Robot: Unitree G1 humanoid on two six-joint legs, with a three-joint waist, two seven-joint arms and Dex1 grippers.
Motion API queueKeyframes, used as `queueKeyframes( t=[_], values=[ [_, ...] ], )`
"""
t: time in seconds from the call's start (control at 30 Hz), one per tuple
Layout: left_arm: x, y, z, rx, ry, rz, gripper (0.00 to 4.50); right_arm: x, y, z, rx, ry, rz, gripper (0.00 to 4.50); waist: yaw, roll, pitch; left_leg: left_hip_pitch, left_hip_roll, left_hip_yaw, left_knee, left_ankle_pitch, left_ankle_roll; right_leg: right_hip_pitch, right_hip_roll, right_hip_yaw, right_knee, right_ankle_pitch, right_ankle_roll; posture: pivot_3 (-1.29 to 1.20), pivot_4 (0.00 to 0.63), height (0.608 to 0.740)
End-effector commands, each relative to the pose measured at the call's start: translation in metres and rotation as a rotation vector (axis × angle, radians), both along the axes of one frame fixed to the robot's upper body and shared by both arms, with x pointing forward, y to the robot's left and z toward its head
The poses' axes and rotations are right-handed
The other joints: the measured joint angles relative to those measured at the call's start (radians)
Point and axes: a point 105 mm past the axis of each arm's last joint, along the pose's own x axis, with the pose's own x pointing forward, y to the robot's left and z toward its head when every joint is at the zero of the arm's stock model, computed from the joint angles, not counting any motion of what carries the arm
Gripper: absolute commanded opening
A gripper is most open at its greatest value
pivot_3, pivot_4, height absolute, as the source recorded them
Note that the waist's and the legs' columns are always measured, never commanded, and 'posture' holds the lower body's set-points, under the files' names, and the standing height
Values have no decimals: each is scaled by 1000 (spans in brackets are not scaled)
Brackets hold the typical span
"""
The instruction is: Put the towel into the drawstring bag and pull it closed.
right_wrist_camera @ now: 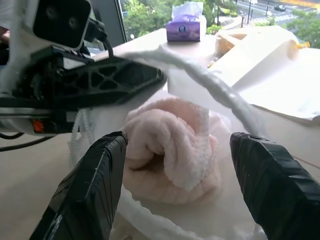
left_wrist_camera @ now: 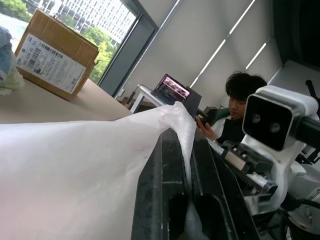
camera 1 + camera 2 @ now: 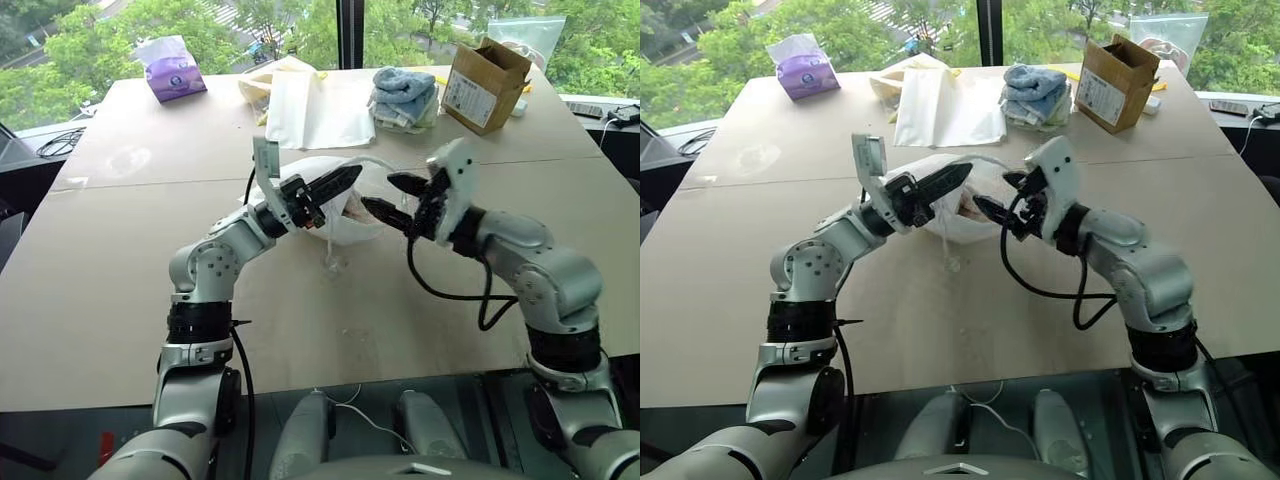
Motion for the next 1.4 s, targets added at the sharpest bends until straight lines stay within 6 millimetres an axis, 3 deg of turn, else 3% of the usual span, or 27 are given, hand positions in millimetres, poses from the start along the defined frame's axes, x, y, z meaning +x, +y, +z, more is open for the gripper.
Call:
queueKeyframes(
  t=[0.03, 0.17, 0.27, 0.43, 0.73, 0.83, 1.0, 1.03, 1.3, 1.33, 1.4],
  values=[
    [0, 2, 9, -8, -42, 1, 0, -15, -17, 20, 40, -70, 16, 3474, 2, 0, 0, 0, 0, 0, 0, 0, 0, 0, 0, 0, 0, 0, 0, 0, 150, 740],
    [2, 1, 11, -10, -49, -5, 0, 1, -54, -41, -261, 16, -140, 3474, 11, -1, 0, 0, -1, -1, 0, 0, 0, 2, 0, -1, -2, 0, 0, 0, 150, 740],
    [1, 1, 14, -16, -54, -7, 0, 7, -64, -82, -402, 56, -178, 3474, 10, -1, 0, 0, -2, 0, 0, 0, 0, 2, 0, -1, -3, 0, 0, 0, 150, 740],
    [1, 1, 16, -11, -59, -6, 0, 28, -54, -101, -345, 50, -241, 3474, -4, -1, 0, 1, 0, 2, 0, 0, 0, 2, 2, 1, -2, 0, 0, 0, 150, 740],
    [0, 2, 18, -6, -67, 1, 0, 73, -40, -97, -266, -15, -350, 3474, 3, -1, 0, 0, 0, 0, 1, 0, 0, 2, 1, -1, -2, 0, 0, 0, 150, 740],
    [1, 4, 18, -7, -69, 8, 0, 75, -39, -97, -253, -18, -349, 2734, 2, -1, 0, 0, 0, 0, 1, 0, 0, 2, 0, -1, -3, 0, 0, 0, 150, 740],
    [1, 4, 17, -7, -68, 18, 0, 69, -48, -94, -241, -25, -365, 299, 1, -1, 0, 0, 0, 0, 1, 0, 0, 2, 1, -1, -2, 0, 0, 0, 150, 740],
    [2, 4, 16, -5, -67, 24, 0, 67, -51, -93, -236, -27, -373, 53, 1, -1, 0, 0, 0, 0, 1, 0, 0, 2, 1, -1, -2, 0, 0, 0, 150, 740],
    [-3, 9, 20, -54, -69, -13, 0, 60, -65, -70, -215, -65, -426, 53, -2, -1, 0, 1, 0, 0, 1, 0, 0, 2, 1, 0, -2, 0, 0, 0, 150, 740],
    [-8, 7, 19, -40, -73, -42, 568, 61, -66, -65, -207, -71, -436, 0, -1, -1, 0, 1, 0, 0, 1, 0, 0, 2, 1, 0, -2, 0, 0, 0, 150, 740],
    [-12, 5, 13, 8, -77, -50, 1270, 62, -69, -55, -192, -86, -457, 0, -2, -1, 0, 1, 0, 0, 1, 0, 0, 2, 1, 0, -2, 0, 0, 0, 150, 740]
  ],
)
